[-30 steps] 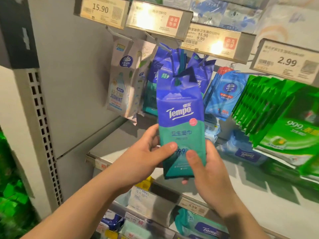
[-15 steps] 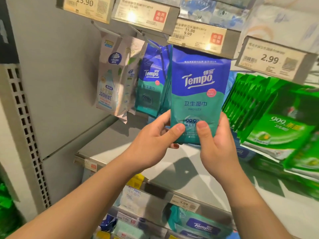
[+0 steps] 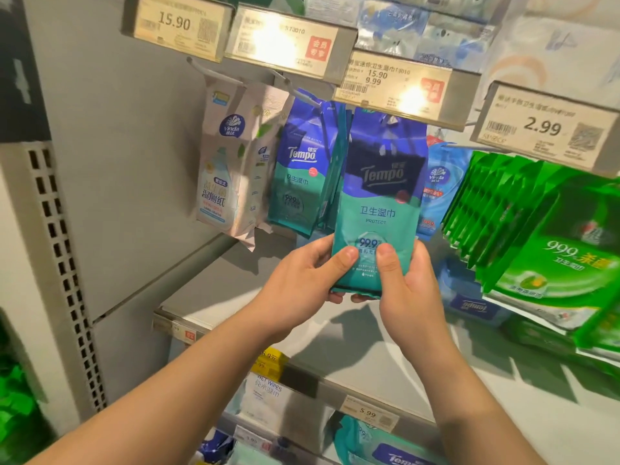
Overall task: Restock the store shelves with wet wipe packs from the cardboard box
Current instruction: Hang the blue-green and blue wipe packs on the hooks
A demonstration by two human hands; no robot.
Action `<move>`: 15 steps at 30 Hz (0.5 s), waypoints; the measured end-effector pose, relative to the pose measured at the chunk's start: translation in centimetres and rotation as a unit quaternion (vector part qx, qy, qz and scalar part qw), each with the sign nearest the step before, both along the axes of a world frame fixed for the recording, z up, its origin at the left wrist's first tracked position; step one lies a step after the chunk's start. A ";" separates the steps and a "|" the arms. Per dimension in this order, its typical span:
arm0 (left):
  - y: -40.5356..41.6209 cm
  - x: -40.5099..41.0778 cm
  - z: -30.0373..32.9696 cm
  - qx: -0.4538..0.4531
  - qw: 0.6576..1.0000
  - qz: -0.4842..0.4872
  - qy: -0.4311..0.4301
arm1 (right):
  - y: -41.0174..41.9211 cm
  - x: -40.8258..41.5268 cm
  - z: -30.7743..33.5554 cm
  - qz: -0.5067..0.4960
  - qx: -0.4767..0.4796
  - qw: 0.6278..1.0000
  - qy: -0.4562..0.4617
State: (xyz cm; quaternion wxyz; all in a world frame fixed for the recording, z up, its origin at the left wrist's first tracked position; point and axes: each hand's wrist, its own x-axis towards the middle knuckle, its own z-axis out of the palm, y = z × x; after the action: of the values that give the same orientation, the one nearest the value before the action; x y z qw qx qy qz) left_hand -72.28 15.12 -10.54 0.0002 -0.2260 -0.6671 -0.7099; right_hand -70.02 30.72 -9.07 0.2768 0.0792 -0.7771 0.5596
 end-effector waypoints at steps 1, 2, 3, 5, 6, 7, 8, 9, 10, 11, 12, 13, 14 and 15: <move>0.0 -0.2 -0.2 0.013 1.000 0.001 -0.016 | -0.1 -0.3 -0.1 -0.002 -0.003 1.000 0.002; 0.1 -0.4 -0.4 0.027 0.999 0.002 -0.034 | -0.2 -0.6 -0.1 -0.009 -0.007 1.000 0.004; 0.1 -0.6 -0.6 0.040 0.998 0.001 -0.052 | -0.4 -0.9 0.1 -0.015 -0.009 1.000 0.004; 0.3 -1.2 -0.7 0.066 0.994 -0.003 -0.088 | -0.8 -1.7 0.2 -0.031 -0.012 0.999 -0.002; 0.5 -1.5 -0.5 0.078 0.992 -0.003 -0.103 | -1.0 -2.2 0.3 -0.046 -0.014 0.999 -0.005; 0.6 -1.9 -0.3 0.092 0.989 0.000 -0.117 | -1.2 -2.8 0.3 -0.065 -0.010 0.998 -0.009; 0.8 -2.4 0.1 0.104 0.986 0.005 -0.131 | -1.4 -3.3 0.5 -0.084 -0.011 0.996 -0.018; 1.0 -2.9 0.4 0.112 0.983 0.014 -0.144 | -1.6 -4.1 0.6 -0.100 -0.020 0.994 -0.028; 1.2 -3.6 0.8 0.117 0.980 0.025 -0.157 | -1.8 -4.8 0.8 -0.108 -0.035 0.993 -0.038; 1.3 -4.2 1.1 0.118 0.978 0.038 -0.169 | -2.0 -5.3 1.1 -0.109 -0.054 0.992 -0.045; 1.5 -4.8 1.3 0.119 0.974 0.051 -0.184 | -2.1 -6.0 1.2 -0.108 -0.068 0.991 -0.050; 1.5 -5.4 1.5 0.120 0.971 0.061 -0.198 | -2.2 -6.5 1.5 -0.106 -0.072 0.991 -0.049; 1.6 -5.8 1.7 0.119 0.968 0.066 -0.209 | -2.2 -6.9 1.5 -0.106 -0.071 0.990 -0.054; 1.6 -6.1 1.8 0.112 0.967 0.069 -0.217 | -2.3 -7.0 1.5 -0.106 -0.071 0.990 -0.058</move>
State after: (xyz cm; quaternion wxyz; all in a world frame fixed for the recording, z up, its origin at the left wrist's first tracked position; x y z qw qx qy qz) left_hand -78.41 16.75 -8.73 -0.0706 -0.0188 -0.5817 -0.8101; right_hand -77.04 28.41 -7.52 0.2935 -0.0560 -0.7542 0.5847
